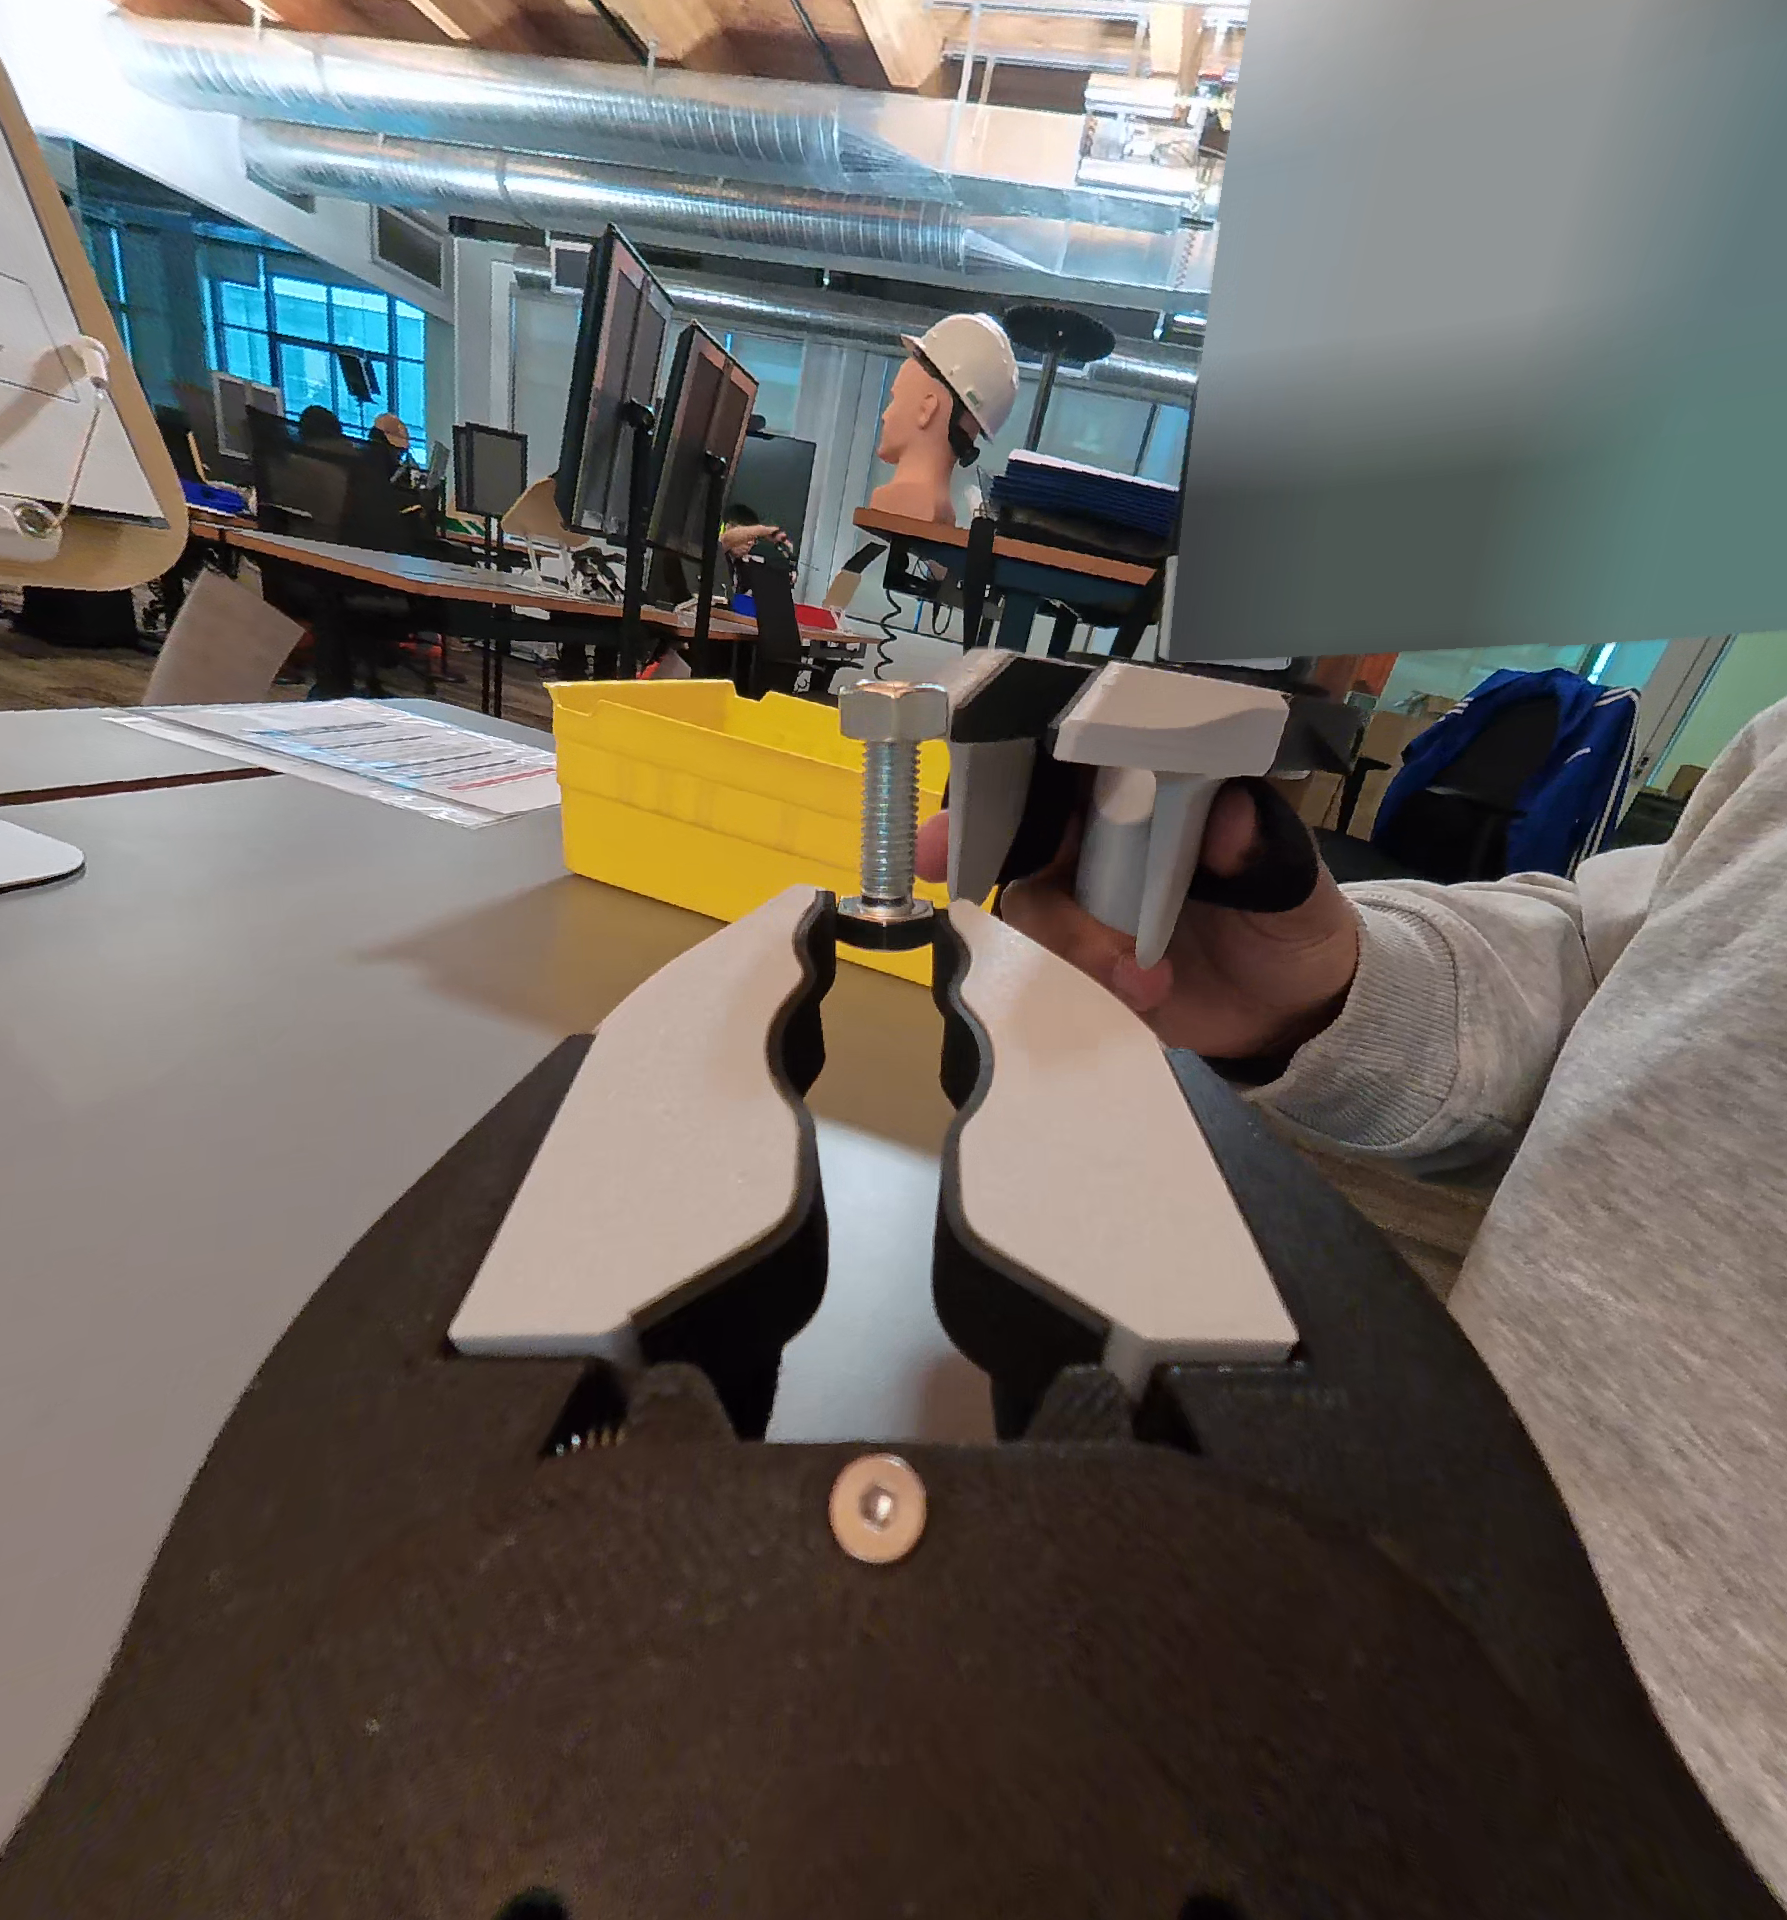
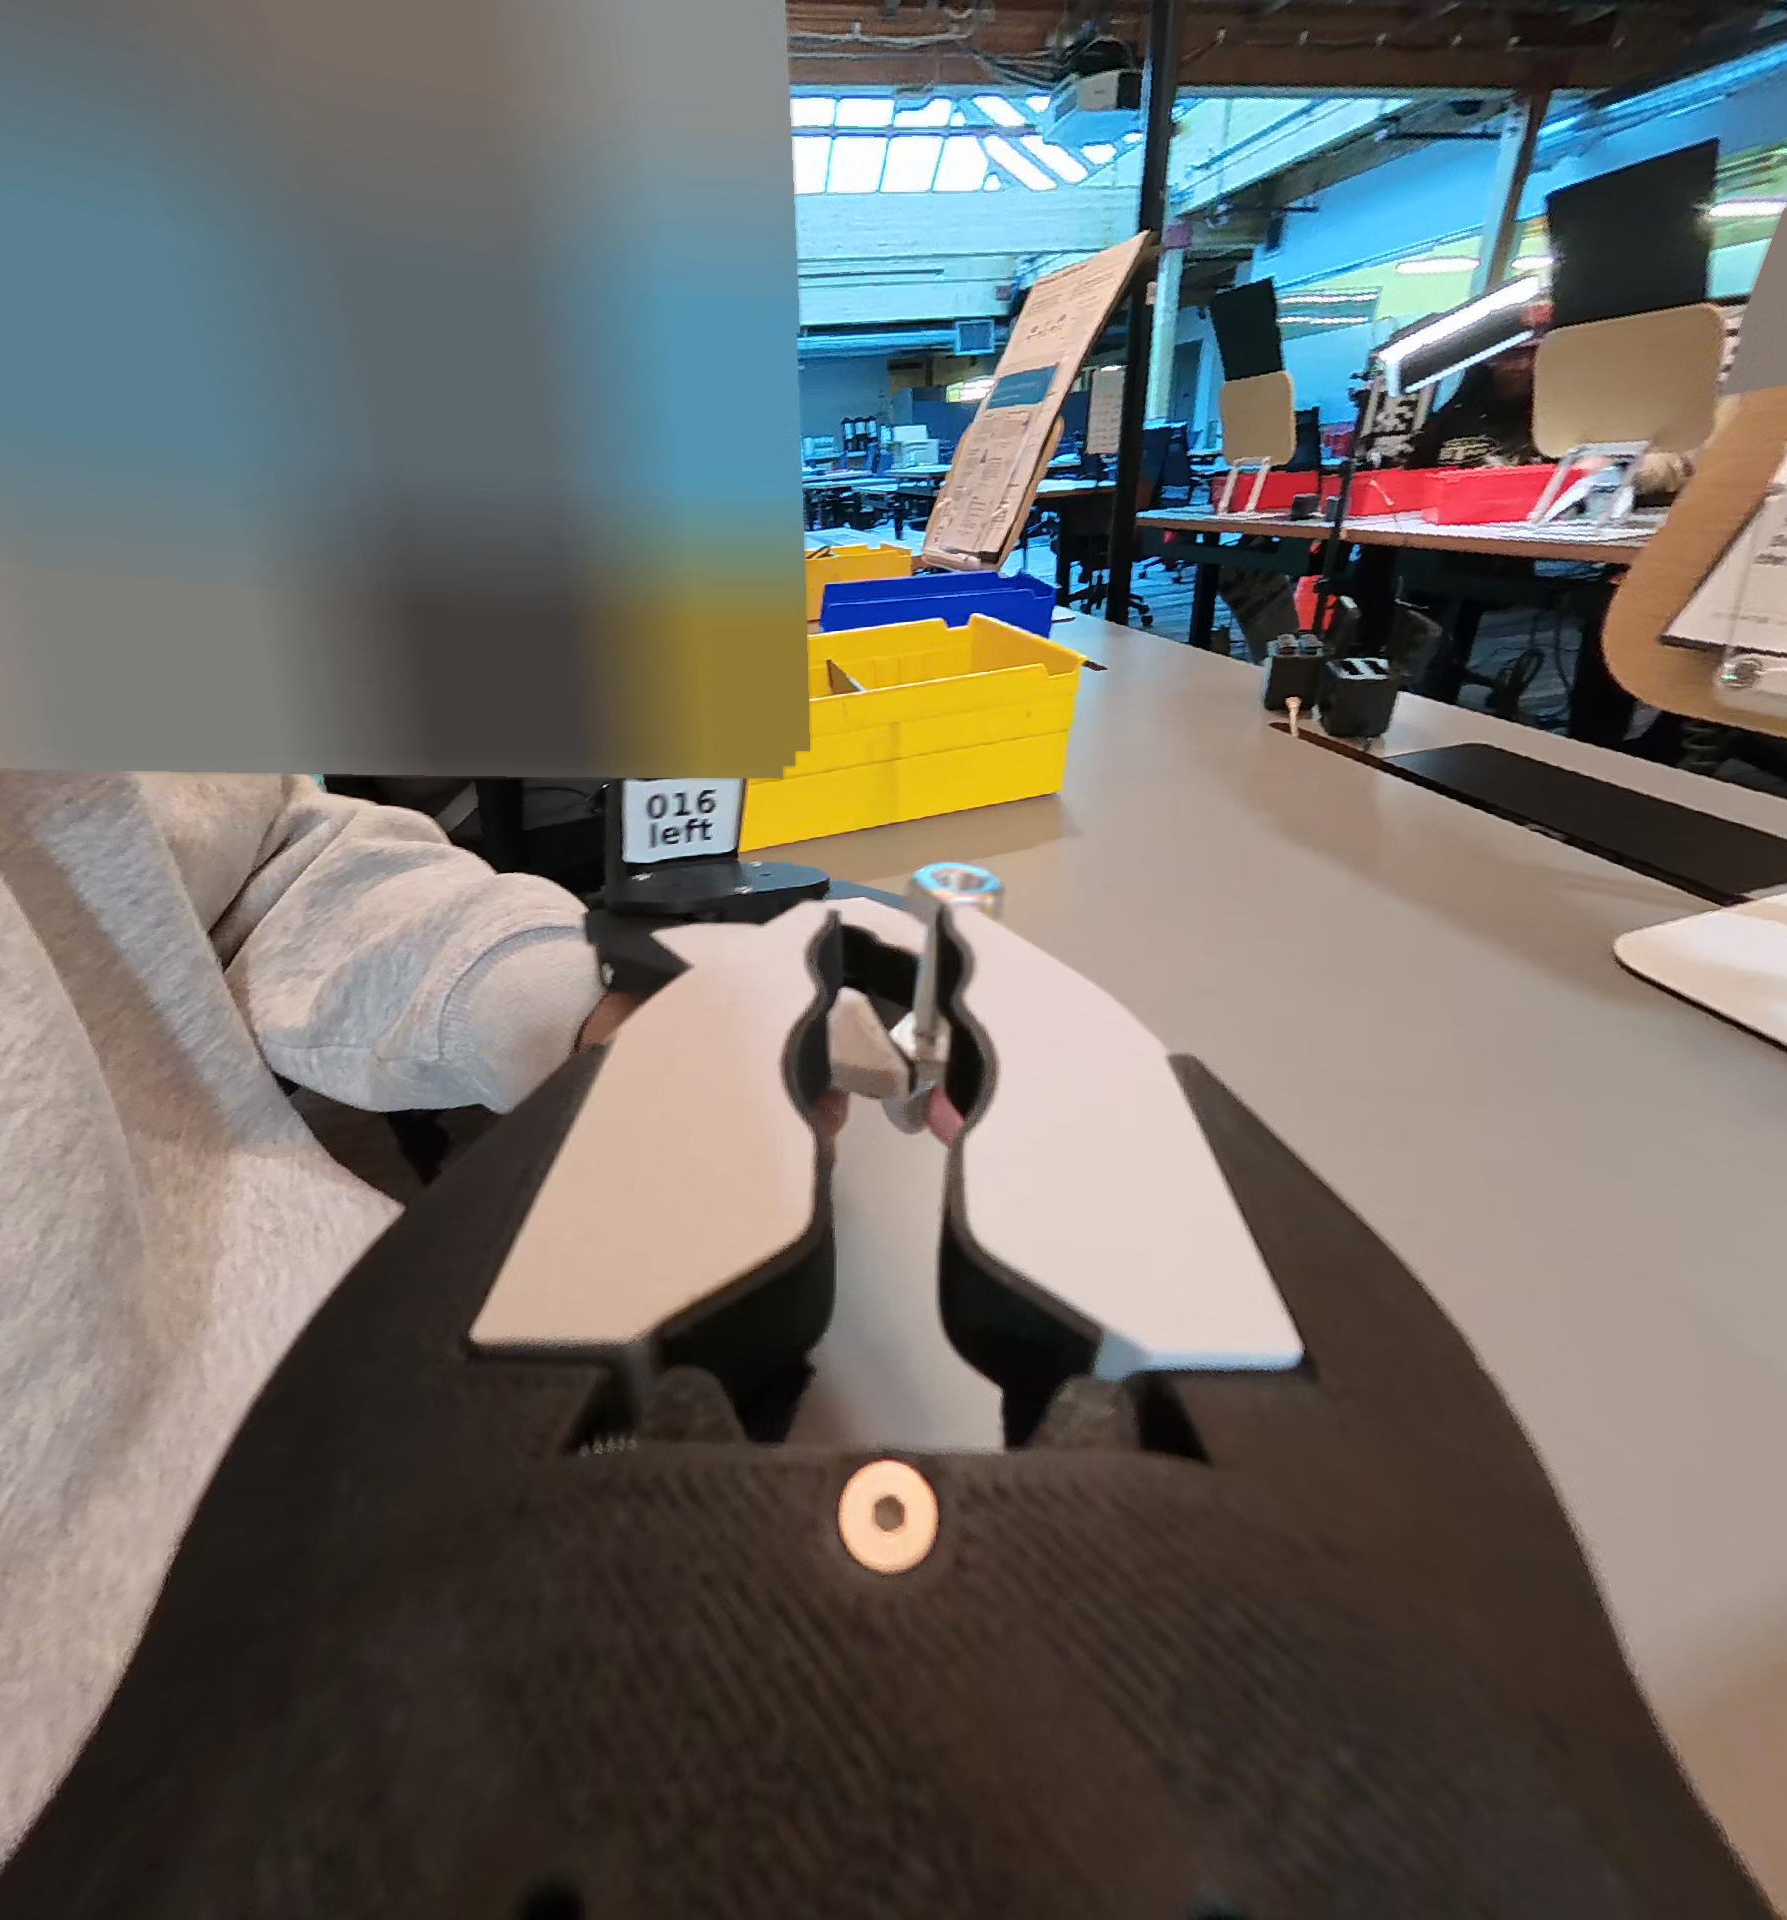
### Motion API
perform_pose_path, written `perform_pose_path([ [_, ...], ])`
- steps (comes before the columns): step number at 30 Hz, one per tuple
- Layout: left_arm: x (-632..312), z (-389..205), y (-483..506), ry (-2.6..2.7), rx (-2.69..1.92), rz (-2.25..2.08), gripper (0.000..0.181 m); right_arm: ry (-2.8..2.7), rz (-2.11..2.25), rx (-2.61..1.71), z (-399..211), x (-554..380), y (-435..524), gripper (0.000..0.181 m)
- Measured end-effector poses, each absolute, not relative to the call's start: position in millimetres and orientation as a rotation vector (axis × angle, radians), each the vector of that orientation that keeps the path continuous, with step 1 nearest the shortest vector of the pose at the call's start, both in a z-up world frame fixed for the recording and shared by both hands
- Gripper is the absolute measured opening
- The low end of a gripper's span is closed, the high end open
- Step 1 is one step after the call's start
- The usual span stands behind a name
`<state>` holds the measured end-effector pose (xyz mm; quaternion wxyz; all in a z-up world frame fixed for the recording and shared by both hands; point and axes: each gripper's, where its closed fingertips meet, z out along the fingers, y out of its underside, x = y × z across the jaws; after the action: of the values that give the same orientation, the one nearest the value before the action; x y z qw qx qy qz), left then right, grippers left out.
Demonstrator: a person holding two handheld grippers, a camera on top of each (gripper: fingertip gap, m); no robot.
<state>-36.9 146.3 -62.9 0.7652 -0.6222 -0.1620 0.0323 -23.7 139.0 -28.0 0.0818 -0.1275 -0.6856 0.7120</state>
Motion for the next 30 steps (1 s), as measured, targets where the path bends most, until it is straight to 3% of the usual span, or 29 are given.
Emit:
perform_pose_path([
  [4,-36,-63,147,-0.346,-1.357,0.074,0.019,-2.033,2.115,-0.382,-27,-25,139,0.017],
  [8,-38,-64,146,-0.357,-1.356,0.081,0.019,-1.996,2.126,-0.404,-24,-29,140,0.029],
  [15,-38,-64,146,-0.355,-1.360,0.091,0.019,-2.006,2.162,-0.326,-21,-19,134,0.023],
  [22,-40,-64,145,-0.365,-1.358,0.099,0.019,-1.943,2.050,-0.463,-32,-41,139,0.057],
  [25,-42,-64,144,-0.375,-1.355,0.100,0.019,-1.961,2.099,-0.400,-29,-31,134,0.054],
  [28,-42,-64,144,-0.379,-1.354,0.101,0.019,-1.992,2.121,-0.311,-26,-19,131,0.028],
  [30,-41,-64,144,-0.371,-1.358,0.106,0.019,-1.992,2.102,-0.314,-27,-20,131,0.026],
])
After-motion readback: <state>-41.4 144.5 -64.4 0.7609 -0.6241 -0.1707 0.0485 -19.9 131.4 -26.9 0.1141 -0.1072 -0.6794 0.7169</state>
